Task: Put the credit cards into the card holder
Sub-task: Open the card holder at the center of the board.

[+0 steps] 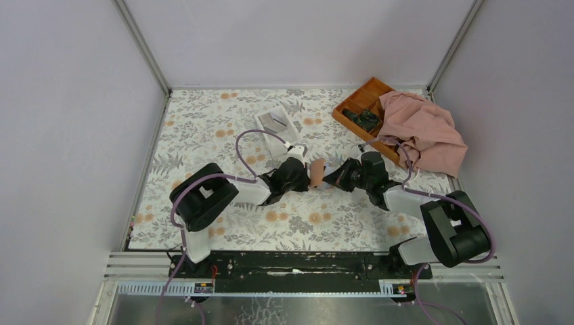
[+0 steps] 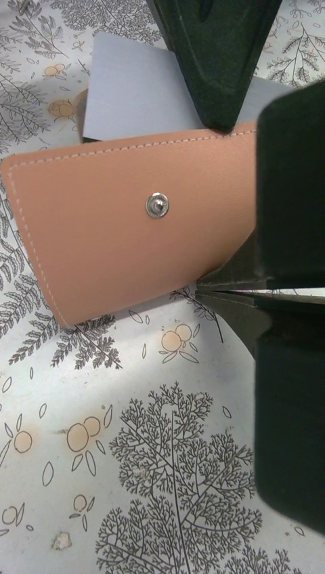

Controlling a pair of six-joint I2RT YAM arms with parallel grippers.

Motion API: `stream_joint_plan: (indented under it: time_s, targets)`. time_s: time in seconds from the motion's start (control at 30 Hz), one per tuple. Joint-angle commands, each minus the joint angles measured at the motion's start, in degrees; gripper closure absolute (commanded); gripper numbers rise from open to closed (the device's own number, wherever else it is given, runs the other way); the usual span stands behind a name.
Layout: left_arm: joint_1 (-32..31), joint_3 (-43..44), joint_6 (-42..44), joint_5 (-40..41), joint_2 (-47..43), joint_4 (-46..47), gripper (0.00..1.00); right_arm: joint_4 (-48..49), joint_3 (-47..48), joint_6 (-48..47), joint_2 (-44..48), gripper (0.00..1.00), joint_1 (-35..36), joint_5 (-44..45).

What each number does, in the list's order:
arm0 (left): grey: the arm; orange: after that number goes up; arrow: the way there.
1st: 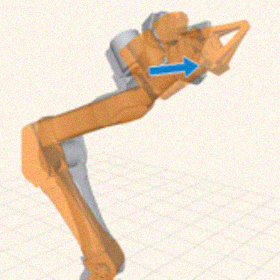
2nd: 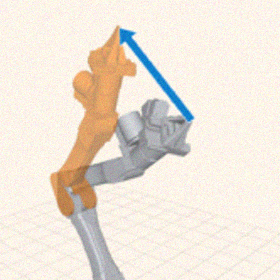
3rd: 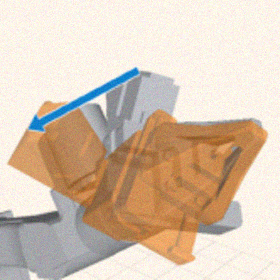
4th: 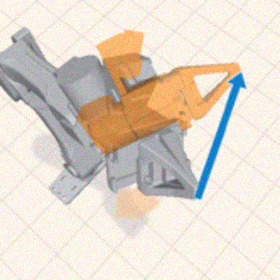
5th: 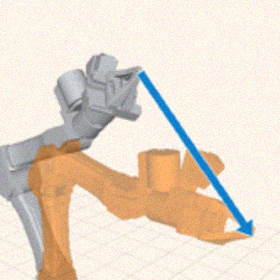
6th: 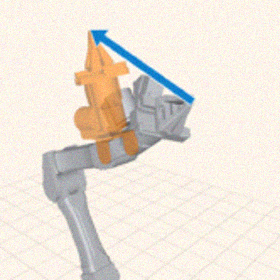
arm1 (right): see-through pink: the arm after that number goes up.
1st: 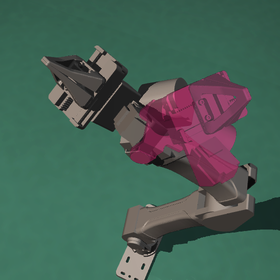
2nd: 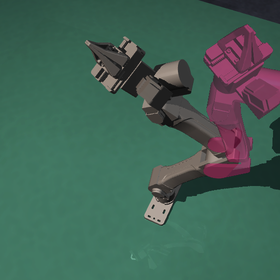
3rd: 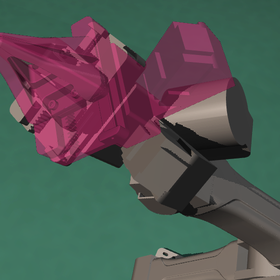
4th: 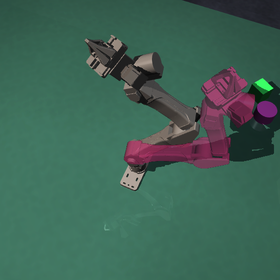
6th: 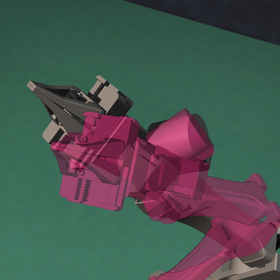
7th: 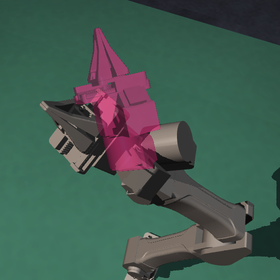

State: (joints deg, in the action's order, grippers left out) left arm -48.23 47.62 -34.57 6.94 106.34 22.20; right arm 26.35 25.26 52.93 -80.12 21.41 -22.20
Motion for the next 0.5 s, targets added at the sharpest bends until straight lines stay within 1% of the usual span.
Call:
stream_joint_plan:
  time_s: [0.0,0.2,0.47]
  targets:
    - [-1.17,-2.53,0.29,-4.80,4.33,-7.46,1.00,0.66,3.23,-1.77,0.01,1.00,0.73,-0.57]
    - [-1.35,-2.45,0.28,-5.06,4.49,-7.15,1.00,0.51,4.61,-1.88,-0.95,1.00,1.84,-0.24]
    - [-1.34,-2.47,0.53,-5.68,4.90,-6.55,1.00,-2.01,7.39,-3.21,-1.86,1.00,3.93,1.37]
